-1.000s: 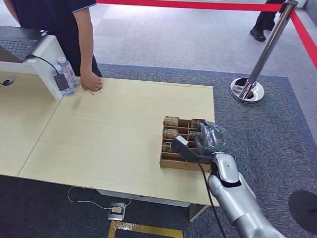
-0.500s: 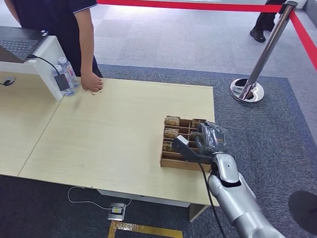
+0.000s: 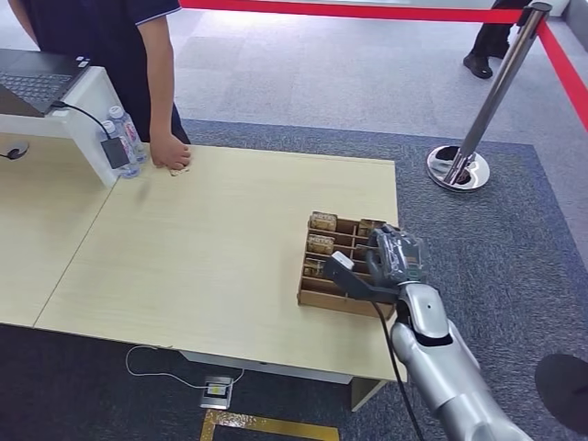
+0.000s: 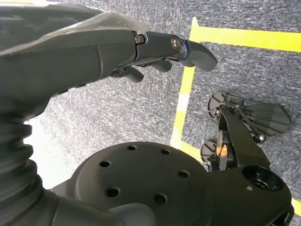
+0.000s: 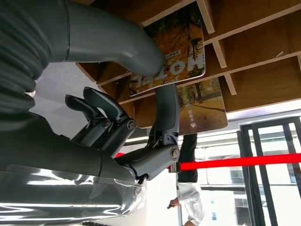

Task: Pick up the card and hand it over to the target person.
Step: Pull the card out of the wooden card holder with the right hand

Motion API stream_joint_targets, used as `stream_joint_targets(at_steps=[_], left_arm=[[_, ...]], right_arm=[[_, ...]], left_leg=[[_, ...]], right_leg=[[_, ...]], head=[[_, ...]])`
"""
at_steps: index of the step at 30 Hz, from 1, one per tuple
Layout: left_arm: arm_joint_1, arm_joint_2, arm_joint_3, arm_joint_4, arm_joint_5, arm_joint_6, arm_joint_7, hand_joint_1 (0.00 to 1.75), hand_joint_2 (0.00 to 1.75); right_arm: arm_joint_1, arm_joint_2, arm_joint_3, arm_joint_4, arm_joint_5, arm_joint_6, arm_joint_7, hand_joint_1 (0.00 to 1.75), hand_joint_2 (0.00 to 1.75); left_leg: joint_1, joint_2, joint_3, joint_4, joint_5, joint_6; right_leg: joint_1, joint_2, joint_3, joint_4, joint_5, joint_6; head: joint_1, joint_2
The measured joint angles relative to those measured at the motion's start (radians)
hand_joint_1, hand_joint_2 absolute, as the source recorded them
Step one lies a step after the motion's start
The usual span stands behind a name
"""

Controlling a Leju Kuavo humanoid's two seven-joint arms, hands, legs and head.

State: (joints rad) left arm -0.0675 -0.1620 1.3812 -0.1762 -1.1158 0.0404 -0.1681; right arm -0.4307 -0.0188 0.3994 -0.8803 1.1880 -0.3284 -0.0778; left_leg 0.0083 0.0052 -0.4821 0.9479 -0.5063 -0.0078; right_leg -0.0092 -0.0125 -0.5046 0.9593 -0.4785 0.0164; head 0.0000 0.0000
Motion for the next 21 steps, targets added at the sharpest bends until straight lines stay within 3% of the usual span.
stream_joint_targets(at_steps=[9, 13, 21], left_arm=[[0.003, -0.011, 0.017, 0.001, 0.011, 0.014, 0.024, 0.00, 1.75], [0.006, -0.025, 0.037, 0.000, 0.029, 0.027, 0.024, 0.00, 1.75], [0.008, -0.033, 0.047, -0.001, 0.040, 0.030, 0.008, 0.00, 1.75]], right_arm=[[0.132, -0.075, 0.021, -0.278, -0.061, 0.052, -0.036, 1.75, 1.75], [0.187, -0.136, 0.030, -0.414, -0.101, 0.053, -0.057, 1.75, 1.75], [0.212, -0.180, 0.024, -0.504, -0.125, 0.044, -0.059, 1.75, 1.75]], left_leg=[[0.000, 0.000, -0.001, 0.000, -0.001, 0.000], [-0.001, -0.001, -0.003, 0.001, 0.000, 0.000], [-0.001, 0.001, -0.003, 0.001, -0.001, 0.000]], right_leg=[[0.000, 0.000, -0.001, 0.001, 0.000, 0.000], [-0.001, 0.000, -0.003, 0.001, 0.000, 0.000], [-0.001, 0.001, -0.003, 0.001, 0.000, 0.000]], head=[[0.000, 0.000], [0.000, 0.000], [0.000, 0.000]])
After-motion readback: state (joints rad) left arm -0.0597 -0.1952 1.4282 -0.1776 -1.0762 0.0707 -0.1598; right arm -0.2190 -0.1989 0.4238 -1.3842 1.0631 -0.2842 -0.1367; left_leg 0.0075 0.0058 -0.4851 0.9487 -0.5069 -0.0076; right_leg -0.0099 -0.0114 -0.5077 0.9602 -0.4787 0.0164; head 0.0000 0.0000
